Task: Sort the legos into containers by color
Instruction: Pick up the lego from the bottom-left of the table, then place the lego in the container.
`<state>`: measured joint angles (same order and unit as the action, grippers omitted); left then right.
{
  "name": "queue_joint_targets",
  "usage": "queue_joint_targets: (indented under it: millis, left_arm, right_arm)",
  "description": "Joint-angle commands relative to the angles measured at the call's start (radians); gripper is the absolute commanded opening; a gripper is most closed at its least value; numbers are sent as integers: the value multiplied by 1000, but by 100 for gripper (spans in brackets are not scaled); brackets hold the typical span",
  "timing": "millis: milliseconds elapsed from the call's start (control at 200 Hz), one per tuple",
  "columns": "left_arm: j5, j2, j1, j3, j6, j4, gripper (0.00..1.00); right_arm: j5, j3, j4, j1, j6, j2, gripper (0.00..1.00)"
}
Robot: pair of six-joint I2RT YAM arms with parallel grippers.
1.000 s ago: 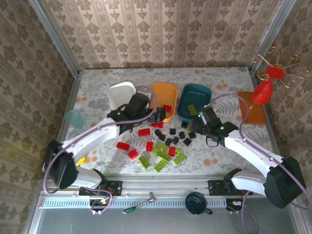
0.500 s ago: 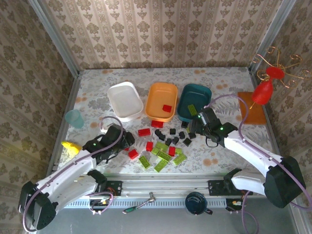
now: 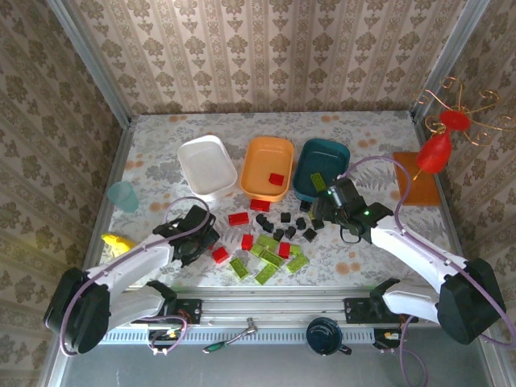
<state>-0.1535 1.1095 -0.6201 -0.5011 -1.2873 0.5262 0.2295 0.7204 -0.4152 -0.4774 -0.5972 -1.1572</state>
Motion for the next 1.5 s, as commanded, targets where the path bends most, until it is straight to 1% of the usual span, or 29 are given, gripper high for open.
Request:
queue_joint_targets:
  millis: [0, 35, 80, 290, 460, 515, 670, 700, 755, 805, 865, 990, 1040, 1080, 1180, 1310, 1400, 1495]
  left_arm:
    - [3, 44, 18, -35, -17, -58, 79]
    - [7, 57, 24, -41, -8, -69, 77]
    - [13, 78, 31, -52, 16, -81, 72]
    - [32, 174, 53, -121, 120, -54, 50]
    - [56, 196, 53, -154, 191, -61, 39]
    - [61, 195, 48, -159, 217, -63, 39]
    - [81, 246, 46, -187, 282, -22, 60]
    - [80, 257, 46, -191, 292, -13, 63]
    - [75, 276, 46, -195, 310, -5, 64]
    - [76, 293, 46, -198, 324, -6, 62]
    - [78, 319, 41, -201, 337, -16, 58]
    - [95, 372, 31, -213, 355, -35, 44]
    - [98, 374, 30, -222, 365, -32, 38]
    - [93, 359, 27, -230, 375, -31, 35]
    - [72, 296, 17, -267, 409, -29, 33]
    - [35, 255, -22, -393, 489, -52, 32]
    - [10, 306, -48, -521, 554, -79, 33]
    - [12, 424, -65, -677, 615, -123, 33]
  right_arm:
    - [34, -21, -5, 1, 17, 32, 80]
    - [34, -22, -7, 2, 19, 36, 80]
    - [34, -23, -7, 3, 19, 41, 80]
    - [34, -31, -5, 6, 17, 56, 80]
    - [34, -36, -4, 8, 16, 64, 80]
    - [32, -38, -2, 8, 14, 67, 80]
    - [33, -39, -1, 9, 13, 71, 80]
    - [33, -39, -1, 10, 13, 72, 80]
    - [32, -39, -1, 10, 13, 73, 80]
    - [33, -39, -1, 10, 13, 73, 80]
    - [32, -39, -1, 11, 13, 73, 80]
    - [33, -41, -3, 11, 13, 74, 80]
    - [34, -40, -5, 13, 13, 76, 80]
    - [34, -42, -5, 13, 13, 77, 80]
    - [35, -48, -1, 16, 8, 83, 80]
    - [40, -55, 9, 18, 1, 83, 80]
    - [41, -60, 18, 18, -3, 79, 80]
    - [36, -61, 24, 19, -4, 72, 80]
